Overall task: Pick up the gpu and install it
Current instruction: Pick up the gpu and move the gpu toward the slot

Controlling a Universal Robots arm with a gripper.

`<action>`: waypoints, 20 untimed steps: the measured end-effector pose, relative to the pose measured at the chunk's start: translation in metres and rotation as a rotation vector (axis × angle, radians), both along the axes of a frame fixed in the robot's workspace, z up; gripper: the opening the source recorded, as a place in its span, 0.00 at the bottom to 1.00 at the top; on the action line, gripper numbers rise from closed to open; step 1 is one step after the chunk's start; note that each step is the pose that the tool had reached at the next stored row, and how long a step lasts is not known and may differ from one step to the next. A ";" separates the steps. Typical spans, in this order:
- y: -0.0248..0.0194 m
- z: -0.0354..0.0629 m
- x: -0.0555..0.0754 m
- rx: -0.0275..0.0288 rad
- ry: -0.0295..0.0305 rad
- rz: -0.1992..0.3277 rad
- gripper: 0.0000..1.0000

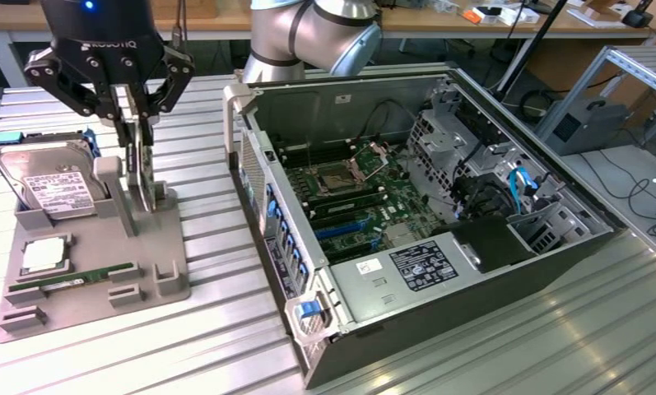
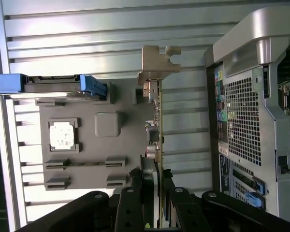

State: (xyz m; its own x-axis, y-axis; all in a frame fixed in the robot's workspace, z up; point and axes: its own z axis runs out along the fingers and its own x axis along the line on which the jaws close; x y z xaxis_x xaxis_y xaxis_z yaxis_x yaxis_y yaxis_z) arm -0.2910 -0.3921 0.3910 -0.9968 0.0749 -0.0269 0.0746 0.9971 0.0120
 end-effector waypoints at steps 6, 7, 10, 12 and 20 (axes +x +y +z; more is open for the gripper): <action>0.0000 0.0102 0.000 0.0004 -0.0001 0.000 0.27; 0.0000 0.0111 0.000 0.0006 -0.0001 0.000 0.27; 0.0000 0.0142 0.000 0.0008 0.0000 0.000 0.27; 0.0000 0.0161 0.000 0.0010 0.0000 0.000 0.27; 0.0000 0.0246 0.000 0.0016 0.0000 0.000 0.27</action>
